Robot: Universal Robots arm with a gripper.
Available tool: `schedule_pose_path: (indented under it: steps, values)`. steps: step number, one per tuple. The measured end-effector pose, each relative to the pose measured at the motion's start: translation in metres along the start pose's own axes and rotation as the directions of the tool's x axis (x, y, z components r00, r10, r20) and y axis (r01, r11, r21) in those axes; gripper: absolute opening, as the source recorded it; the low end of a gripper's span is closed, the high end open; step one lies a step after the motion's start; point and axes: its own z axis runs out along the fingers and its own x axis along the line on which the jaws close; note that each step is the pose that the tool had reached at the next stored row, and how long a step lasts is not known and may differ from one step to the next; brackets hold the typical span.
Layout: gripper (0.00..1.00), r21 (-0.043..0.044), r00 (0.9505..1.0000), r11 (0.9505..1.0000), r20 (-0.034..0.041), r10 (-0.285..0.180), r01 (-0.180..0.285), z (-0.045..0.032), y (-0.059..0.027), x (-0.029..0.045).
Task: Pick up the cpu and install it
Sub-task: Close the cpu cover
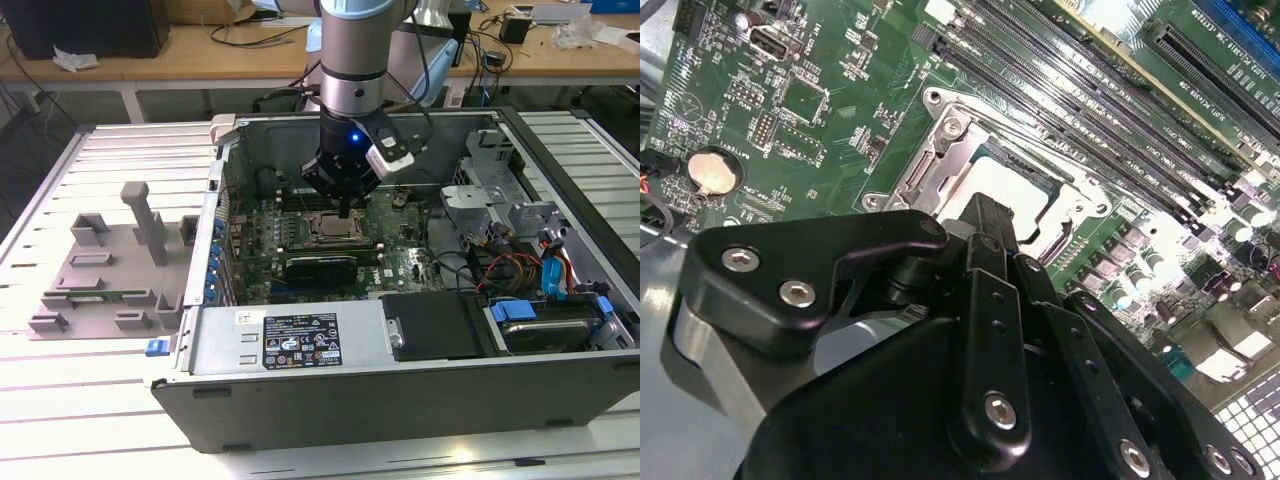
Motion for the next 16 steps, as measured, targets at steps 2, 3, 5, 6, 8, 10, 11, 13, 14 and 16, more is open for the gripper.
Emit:
schedule_pose_path:
  steps: [2,3,5,6,8,10,11,13,14,16]
  values:
    - [0.11,0.0000,1.0000,1.0000,0.0000,0.000,0.000,0.0000,0.0000,0.0000]
    - [0.11,-0.0001,1.0000,1.0000,0.0001,-0.005,0.005,0.0002,0.0000,0.0000]
    - [0.11,0.0001,0.9997,0.9997,0.0005,-0.025,0.025,0.0010,-0.0005,0.0005]
    - [0.11,0.0003,0.9993,0.9993,0.0007,-0.036,0.036,0.0019,-0.0017,0.0020]
    - [0.11,0.0004,0.9990,0.9990,0.0008,-0.045,0.045,0.0038,-0.0024,0.0041]
    - [0.11,0.0005,0.9986,0.9986,0.0009,-0.052,0.052,0.0063,-0.0024,0.0064]
    - [0.11,0.0005,0.9984,0.9984,0.0012,-0.056,0.056,0.0083,-0.0023,0.0087]
    - [0.11,0.0007,0.9982,0.9982,0.0024,-0.061,0.061,0.0112,-0.0020,0.0130]
    - [0.11,0.0011,0.9981,0.9981,0.0042,-0.062,0.062,0.0123,-0.0018,0.0169]
    - [0.11,0.0014,0.9979,0.9980,0.0078,-0.064,0.064,0.0135,-0.0014,0.0225]
